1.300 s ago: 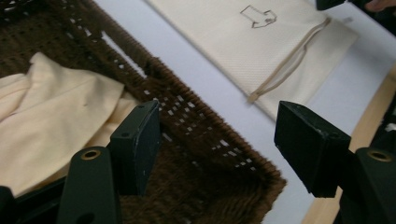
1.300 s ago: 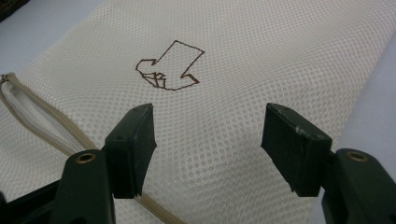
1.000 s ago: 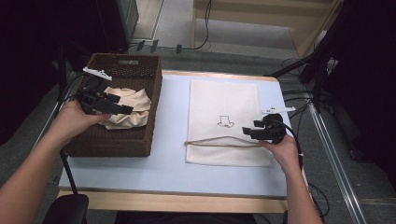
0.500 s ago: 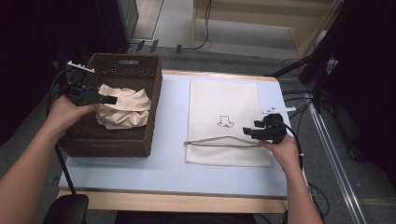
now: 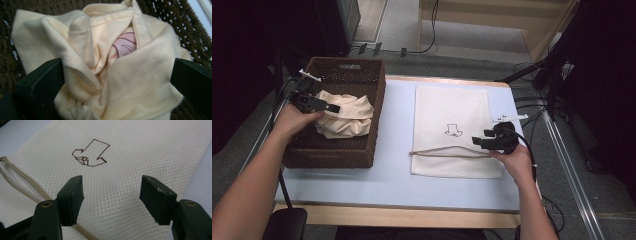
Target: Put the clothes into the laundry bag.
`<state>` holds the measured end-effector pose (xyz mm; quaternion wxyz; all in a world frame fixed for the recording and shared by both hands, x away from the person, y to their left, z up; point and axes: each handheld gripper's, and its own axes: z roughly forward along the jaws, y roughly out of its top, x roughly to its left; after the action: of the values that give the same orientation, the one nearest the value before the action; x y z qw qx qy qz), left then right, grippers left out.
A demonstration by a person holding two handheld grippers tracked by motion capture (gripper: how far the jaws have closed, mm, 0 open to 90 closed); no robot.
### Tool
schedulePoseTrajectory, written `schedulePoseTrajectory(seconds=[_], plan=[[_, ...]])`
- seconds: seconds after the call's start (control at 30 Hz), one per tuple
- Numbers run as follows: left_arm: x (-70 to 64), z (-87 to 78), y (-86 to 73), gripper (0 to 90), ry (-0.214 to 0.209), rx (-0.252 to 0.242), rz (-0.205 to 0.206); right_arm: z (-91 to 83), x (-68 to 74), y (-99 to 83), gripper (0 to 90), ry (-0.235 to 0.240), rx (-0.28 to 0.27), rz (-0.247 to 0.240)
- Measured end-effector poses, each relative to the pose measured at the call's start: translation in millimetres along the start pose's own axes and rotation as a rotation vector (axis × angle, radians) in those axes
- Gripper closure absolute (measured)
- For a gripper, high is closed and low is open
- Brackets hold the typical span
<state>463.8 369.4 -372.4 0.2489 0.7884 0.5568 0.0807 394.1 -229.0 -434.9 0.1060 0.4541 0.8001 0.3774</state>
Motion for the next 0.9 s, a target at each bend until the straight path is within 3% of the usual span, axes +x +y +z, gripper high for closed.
schedulePoseTrajectory(seconds=[0.17,0.37,0.43,0.5,0.63,0.73,0.9], plan=[[0.4,14.4,-8.1,0.0,-0.057,0.007,-0.017,0.2,-0.3,-0.1,36.3,-0.002,0.001,-0.005],[-5.8,21.7,-11.4,0.0,-0.091,0.050,0.046,1.1,0.3,-0.2,36.2,0.000,0.006,-0.011],[-7.7,27.0,-13.2,0.0,-0.098,0.087,0.062,1.4,0.6,-0.2,36.1,0.002,0.005,-0.017],[-9.5,29.0,-14.2,0.0,-0.090,0.096,0.093,1.6,0.7,-0.4,36.0,0.002,0.007,-0.018],[-10.8,36.0,-15.9,0.0,-0.057,0.105,0.116,2.4,1.0,-0.7,35.7,0.000,0.016,-0.019],[-9.0,44.1,-19.3,0.0,-0.006,0.104,0.135,3.4,1.6,-1.4,35.4,0.000,0.028,-0.019],[-0.9,49.4,-25.9,0.0,0.057,0.091,0.106,3.8,1.2,-3.3,35.4,-0.008,0.037,-0.035]])
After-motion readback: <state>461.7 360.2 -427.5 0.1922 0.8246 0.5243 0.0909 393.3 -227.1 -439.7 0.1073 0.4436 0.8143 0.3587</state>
